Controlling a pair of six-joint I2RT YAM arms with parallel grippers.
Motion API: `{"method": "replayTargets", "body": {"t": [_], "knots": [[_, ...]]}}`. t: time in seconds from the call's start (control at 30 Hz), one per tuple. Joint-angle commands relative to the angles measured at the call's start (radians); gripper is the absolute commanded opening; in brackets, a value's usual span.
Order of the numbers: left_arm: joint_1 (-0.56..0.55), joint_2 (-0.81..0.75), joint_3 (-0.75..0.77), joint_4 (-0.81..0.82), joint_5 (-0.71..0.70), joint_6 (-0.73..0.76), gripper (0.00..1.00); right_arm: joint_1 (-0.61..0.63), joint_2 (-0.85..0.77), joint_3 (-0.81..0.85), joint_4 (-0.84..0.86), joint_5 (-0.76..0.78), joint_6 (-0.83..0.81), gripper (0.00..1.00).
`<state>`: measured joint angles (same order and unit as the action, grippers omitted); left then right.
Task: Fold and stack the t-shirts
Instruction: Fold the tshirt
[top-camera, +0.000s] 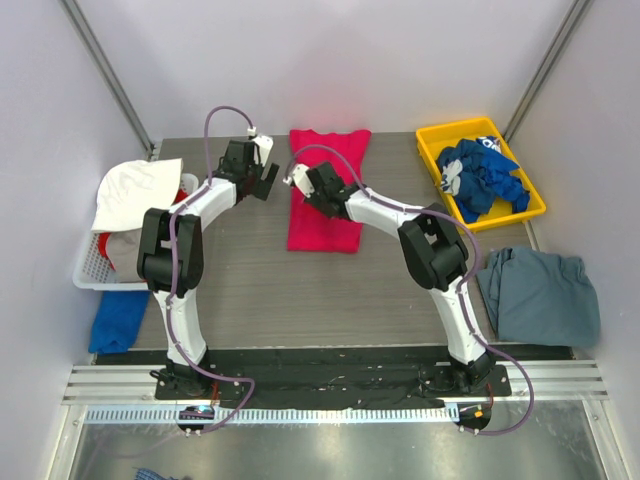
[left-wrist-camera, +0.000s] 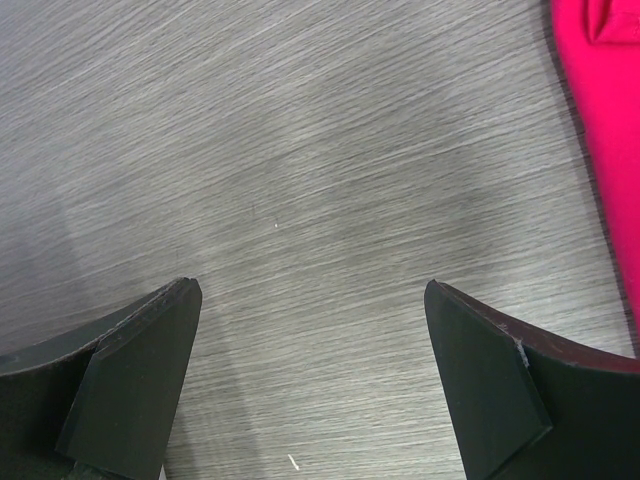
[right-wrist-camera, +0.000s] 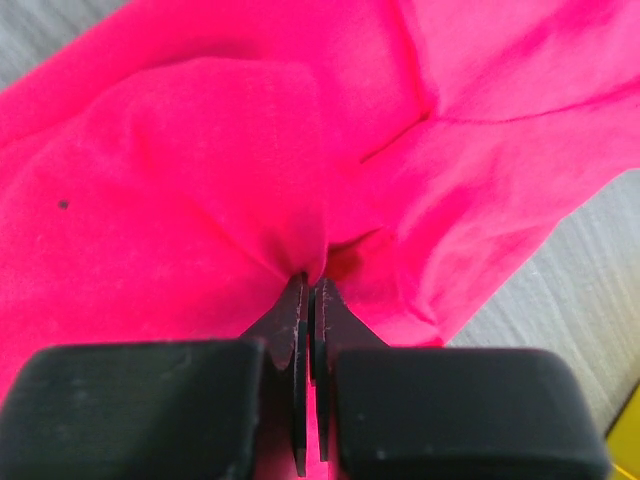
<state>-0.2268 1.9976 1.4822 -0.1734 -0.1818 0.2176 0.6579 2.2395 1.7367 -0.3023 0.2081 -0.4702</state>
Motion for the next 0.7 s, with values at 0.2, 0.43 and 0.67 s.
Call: {"method": "replayTargets", "body": {"t": [0.2, 0.43, 0.67], "knots": [[0.006, -0.045, -0.019, 0.049, 0.015, -0.003, 1.00, -0.006, 0.038, 0.188, 0.005, 0.048, -0.033, 0.01], [0.006, -0.045, -0.020, 0.049, 0.012, 0.005, 1.00, -0.004, 0.089, 0.245, 0.000, 0.082, -0.064, 0.18], [0.006, -0.054, -0.023, 0.048, 0.013, 0.003, 1.00, -0.004, 0.046, 0.190, -0.001, 0.085, -0.053, 0.41]]}}
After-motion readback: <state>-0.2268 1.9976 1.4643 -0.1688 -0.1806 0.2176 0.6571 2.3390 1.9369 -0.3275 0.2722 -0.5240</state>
